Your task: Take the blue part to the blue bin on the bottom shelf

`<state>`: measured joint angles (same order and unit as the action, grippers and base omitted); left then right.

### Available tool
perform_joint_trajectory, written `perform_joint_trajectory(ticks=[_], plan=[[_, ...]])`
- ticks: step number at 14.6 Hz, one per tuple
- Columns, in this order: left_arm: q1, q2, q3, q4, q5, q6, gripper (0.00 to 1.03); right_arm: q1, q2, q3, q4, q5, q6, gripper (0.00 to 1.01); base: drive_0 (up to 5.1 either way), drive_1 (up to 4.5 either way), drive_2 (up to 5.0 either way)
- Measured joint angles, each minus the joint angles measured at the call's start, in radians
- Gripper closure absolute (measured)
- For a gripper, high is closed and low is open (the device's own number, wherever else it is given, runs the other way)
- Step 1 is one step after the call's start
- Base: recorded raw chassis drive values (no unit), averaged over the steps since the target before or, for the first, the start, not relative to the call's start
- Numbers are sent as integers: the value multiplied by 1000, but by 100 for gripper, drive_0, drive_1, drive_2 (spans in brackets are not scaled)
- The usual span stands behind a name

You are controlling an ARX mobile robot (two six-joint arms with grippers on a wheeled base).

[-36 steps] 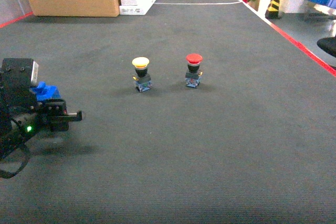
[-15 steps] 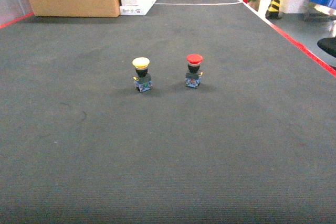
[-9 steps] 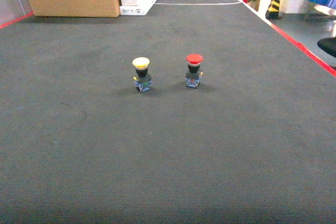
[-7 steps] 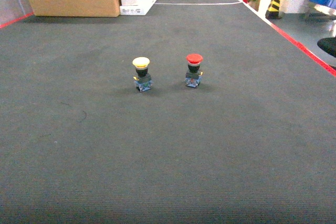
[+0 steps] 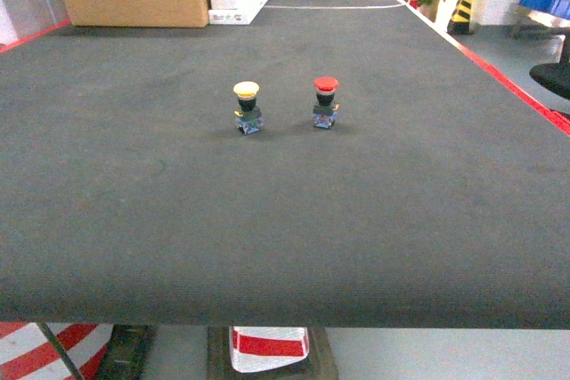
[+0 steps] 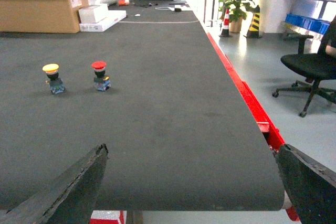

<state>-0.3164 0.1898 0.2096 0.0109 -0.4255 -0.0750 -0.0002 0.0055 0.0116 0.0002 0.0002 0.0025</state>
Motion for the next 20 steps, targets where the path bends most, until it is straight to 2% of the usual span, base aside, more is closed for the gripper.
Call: perform_joint_trajectory(ticks=[20], plan=[[0,2,0,-6,-1,0,60,0,0,0,-6,0,0,3,-149,-149,-149]])
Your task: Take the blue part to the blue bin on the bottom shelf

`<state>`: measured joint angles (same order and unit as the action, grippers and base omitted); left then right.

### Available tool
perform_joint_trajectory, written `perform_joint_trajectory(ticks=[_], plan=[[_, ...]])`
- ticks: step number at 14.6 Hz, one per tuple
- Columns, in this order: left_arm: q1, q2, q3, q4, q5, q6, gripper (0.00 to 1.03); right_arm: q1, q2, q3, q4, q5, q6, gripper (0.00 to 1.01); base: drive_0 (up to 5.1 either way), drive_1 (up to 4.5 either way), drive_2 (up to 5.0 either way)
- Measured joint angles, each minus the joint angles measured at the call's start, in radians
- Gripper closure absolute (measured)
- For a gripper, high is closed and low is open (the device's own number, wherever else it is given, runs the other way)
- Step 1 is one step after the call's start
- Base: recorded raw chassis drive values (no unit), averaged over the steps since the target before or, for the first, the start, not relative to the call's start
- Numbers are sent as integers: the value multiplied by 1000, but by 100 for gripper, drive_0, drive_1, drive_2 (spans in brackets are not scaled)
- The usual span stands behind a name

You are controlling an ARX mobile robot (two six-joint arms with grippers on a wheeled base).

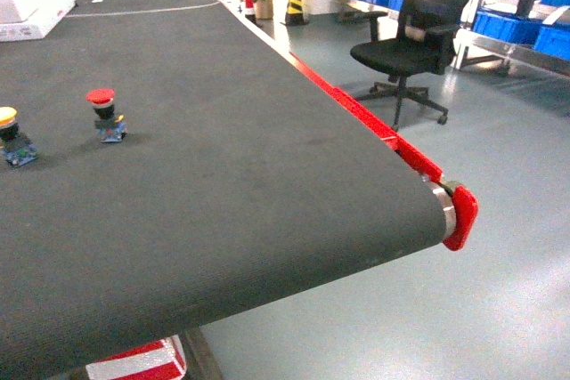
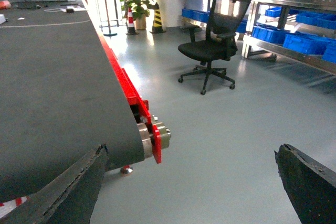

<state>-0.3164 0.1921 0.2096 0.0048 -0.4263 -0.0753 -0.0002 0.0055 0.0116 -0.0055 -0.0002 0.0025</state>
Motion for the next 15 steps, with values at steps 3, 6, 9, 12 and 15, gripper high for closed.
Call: perform_joint_trajectory(ticks=[3,6,9,12,15], plan=[[0,0,0,0,0,0,60,0,0,0,0,0,0,3,-149,-149,-149],[0,0,0,0,0,0,60,0,0,0,0,0,0,3,-152,-152,-152],[0,0,0,0,0,0,60,0,0,0,0,0,0,3,-157,-157,-157],[0,0,0,0,0,0,60,0,0,0,0,0,0,3,-157,-157,-157],[0,0,0,0,0,0,60,0,0,0,0,0,0,3,-157,-157,-157]])
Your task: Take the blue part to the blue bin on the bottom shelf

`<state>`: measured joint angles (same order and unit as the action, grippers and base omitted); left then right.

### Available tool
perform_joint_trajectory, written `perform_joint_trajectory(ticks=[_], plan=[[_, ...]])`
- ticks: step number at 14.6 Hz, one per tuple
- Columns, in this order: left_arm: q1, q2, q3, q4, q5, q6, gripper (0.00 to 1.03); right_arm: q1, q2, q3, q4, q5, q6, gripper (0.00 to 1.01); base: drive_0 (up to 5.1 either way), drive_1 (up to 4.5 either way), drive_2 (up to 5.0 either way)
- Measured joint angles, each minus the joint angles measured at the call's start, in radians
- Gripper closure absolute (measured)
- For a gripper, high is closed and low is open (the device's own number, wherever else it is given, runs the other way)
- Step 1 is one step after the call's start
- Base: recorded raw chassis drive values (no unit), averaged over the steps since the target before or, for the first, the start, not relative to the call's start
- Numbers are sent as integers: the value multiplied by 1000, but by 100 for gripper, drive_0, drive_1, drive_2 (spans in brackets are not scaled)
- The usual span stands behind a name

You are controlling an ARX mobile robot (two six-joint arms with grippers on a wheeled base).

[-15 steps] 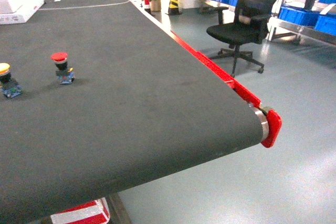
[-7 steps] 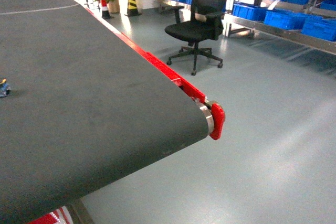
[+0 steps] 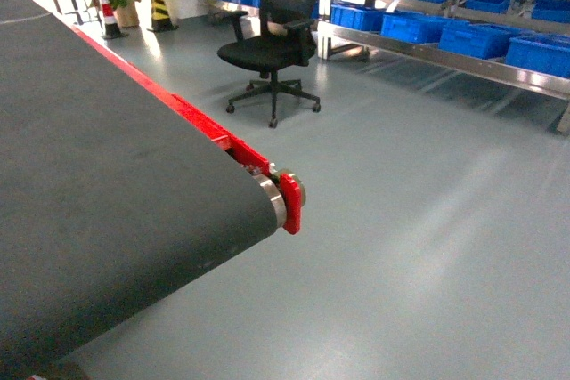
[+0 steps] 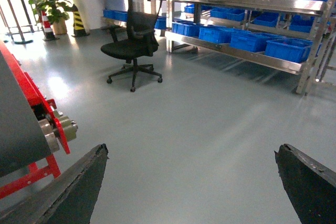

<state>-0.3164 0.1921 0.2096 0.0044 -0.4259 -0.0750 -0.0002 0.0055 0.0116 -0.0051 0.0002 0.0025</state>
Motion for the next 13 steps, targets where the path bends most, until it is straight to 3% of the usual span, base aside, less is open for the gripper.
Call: perform_joint_trajectory(ticks=[13], plan=[[0,0,0,0,0,0,60,0,0,0,0,0,0,3,-169,-169,-169]])
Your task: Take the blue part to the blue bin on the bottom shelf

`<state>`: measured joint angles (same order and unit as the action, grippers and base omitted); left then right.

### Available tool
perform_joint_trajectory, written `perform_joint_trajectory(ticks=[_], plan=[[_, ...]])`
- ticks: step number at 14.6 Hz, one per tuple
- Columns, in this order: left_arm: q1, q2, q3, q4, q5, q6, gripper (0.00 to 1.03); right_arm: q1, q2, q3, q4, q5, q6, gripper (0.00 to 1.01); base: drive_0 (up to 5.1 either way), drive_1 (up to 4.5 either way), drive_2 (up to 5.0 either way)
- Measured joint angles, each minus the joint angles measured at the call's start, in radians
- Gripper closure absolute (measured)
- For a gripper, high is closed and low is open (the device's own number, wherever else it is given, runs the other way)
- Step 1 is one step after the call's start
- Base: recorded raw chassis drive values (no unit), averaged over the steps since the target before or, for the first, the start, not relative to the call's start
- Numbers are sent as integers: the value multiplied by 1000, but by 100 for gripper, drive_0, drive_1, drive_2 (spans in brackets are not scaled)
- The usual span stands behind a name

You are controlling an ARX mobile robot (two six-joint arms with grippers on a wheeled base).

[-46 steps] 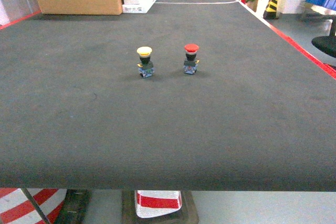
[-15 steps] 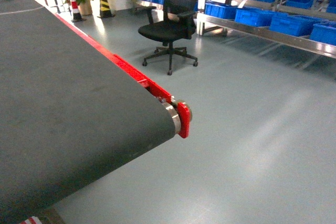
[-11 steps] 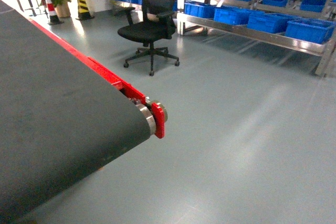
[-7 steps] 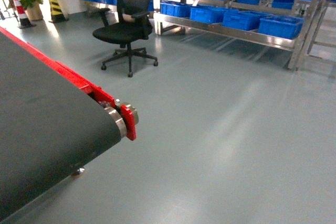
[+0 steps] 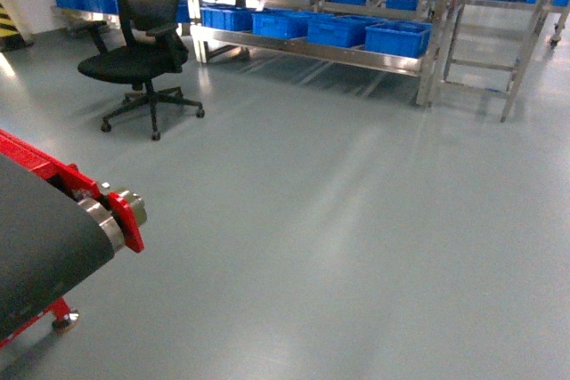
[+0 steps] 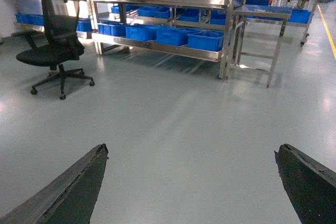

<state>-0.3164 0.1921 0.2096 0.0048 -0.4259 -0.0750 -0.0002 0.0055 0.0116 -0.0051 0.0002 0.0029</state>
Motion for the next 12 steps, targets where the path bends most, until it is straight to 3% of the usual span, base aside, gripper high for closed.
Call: perform_joint_trajectory(ticks=[12], plan=[[0,0,0,0,0,0,60,0,0,0,0,0,0,3,-169,-169,-169]])
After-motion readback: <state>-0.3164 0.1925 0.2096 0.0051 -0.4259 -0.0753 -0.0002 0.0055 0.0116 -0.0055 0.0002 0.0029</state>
